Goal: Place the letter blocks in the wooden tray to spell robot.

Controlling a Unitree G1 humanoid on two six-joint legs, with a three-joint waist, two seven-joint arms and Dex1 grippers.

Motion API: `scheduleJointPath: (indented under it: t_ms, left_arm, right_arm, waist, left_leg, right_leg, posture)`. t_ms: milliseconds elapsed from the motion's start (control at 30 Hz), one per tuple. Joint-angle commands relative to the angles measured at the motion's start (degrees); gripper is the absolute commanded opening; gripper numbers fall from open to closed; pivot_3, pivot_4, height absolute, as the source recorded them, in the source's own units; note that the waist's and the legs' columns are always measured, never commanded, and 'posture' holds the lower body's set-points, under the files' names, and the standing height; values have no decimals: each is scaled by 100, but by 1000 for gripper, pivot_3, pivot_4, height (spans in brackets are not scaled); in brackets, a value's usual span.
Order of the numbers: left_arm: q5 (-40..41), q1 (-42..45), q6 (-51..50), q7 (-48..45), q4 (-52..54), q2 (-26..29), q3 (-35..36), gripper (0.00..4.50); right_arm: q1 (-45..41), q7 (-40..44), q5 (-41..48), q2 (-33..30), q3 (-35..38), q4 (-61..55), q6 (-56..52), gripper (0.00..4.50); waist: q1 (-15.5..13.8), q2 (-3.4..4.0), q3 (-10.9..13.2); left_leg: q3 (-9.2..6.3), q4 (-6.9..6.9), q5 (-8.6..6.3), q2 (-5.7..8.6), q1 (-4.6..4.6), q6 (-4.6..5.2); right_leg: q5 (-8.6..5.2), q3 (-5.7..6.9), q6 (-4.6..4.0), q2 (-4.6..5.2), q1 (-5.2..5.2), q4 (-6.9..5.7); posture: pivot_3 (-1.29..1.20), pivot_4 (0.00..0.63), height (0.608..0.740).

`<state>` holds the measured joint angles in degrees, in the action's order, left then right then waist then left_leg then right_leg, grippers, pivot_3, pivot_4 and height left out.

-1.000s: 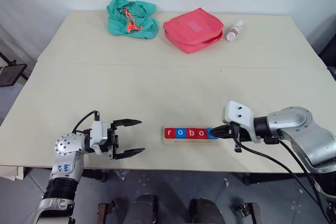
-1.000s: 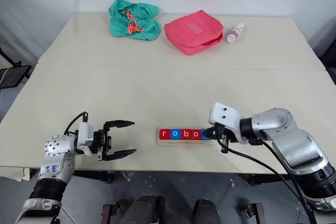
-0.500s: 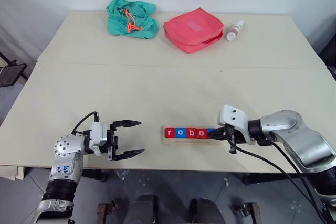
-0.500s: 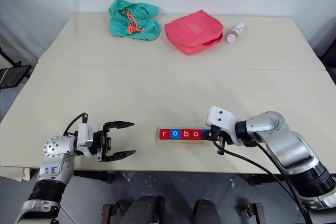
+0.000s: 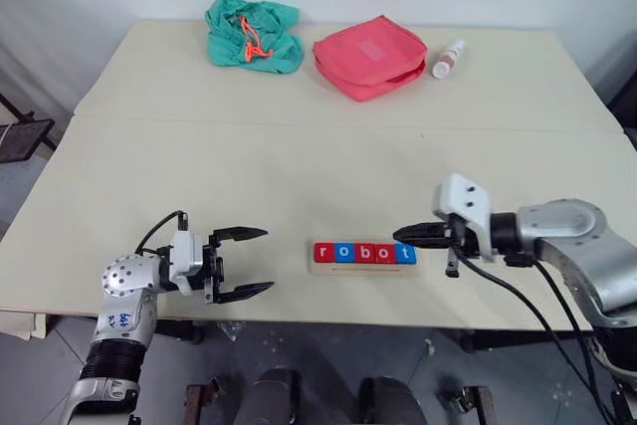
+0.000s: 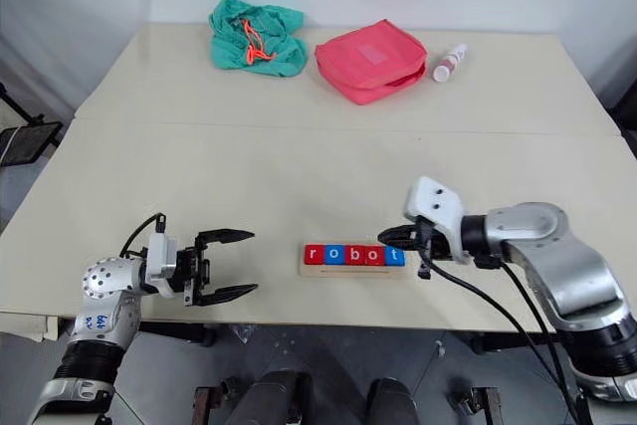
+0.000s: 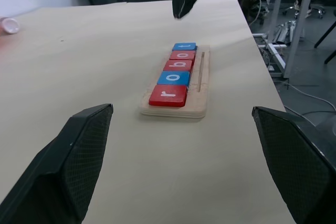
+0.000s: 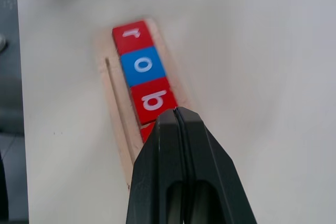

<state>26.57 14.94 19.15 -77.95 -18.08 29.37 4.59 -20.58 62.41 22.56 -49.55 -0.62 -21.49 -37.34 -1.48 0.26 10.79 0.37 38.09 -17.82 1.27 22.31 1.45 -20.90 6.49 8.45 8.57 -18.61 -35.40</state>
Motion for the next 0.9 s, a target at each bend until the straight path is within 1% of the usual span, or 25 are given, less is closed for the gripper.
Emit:
scheduleJointPath:
  t_ms: [33,100,167,200,267,433,467,600,800,900]
  left_arm:
    - [-262,-15,-18,401,126,187,139,4500]
    - [-443,57,168,570,-8,230,148,4500]
    - [-520,122,175,854,-14,236,200,4500]
    - [-529,138,163,929,-3,236,213,4500]
    - [-442,135,109,961,29,271,282,4500]
    - [-348,109,-35,1109,22,354,450,4500]
    - [-315,77,-46,1107,52,371,486,4500]
    - [-224,-100,-39,1093,94,498,707,4500]
    - [-171,-127,-60,1024,10,560,798,4500]
    - [-84,-132,96,784,-47,566,821,4500]
  right_arm:
    - [403,585,30,-228,593,616,1188,347]
    - [559,944,16,-329,725,1143,1734,844]
    - [526,1235,32,-334,815,1735,2220,1534]
    - [494,1339,39,-321,834,1936,2399,1951]
    - [440,1540,-64,-326,790,2466,2799,2595]
    - [300,1911,-126,-271,734,3525,3366,4306]
    - [273,1971,-133,-265,724,3691,3442,4460]
    - [161,2280,-264,-226,648,4458,4037,4460]
    - [-178,2415,-368,-192,619,5210,4402,4460]
    - [-304,2402,-407,-185,653,5503,4514,4460]
  waist:
    - [1,-1,1]
    - [13,-2,1]
    - [18,-3,2]
    - [20,-3,2]
    - [30,-3,2]
    - [31,-3,2]
    - [30,-3,2]
    - [28,-3,2]
    - [26,-2,2]
    - [26,-2,2]
  left_leg:
    - [0,0,0,0,0,0]
    - [8,0,0,0,-1,0]
    - [12,-1,0,-2,-3,0]
    - [13,-1,0,-4,-4,0]
    - [12,-2,0,-6,-5,0]
    - [13,-2,0,-7,-5,0]
    - [13,-2,0,-7,-5,0]
    - [14,-1,0,-6,-5,0]
    - [15,2,0,-6,-5,0]
    - [12,1,0,-7,-5,0]
  right_leg:
    - [0,1,0,0,1,1]
    - [0,1,0,0,1,2]
    - [0,0,0,-1,1,1]
    - [0,1,0,-1,1,2]
    - [0,2,0,-2,0,1]
    - [0,4,0,-1,0,1]
    - [0,5,0,-1,0,1]
    - [0,5,0,0,1,1]
    - [0,5,0,0,1,2]
    - [0,6,0,-1,1,1]
  posture:
    - [0,150,740]
    - [0,150,740]
    - [0,150,740]
    - [0,150,740]
    - [0,150,740]
    - [0,150,740]
    - [0,150,740]
    - [0,150,740]
    - [0,150,740]
    - [0,150,740]
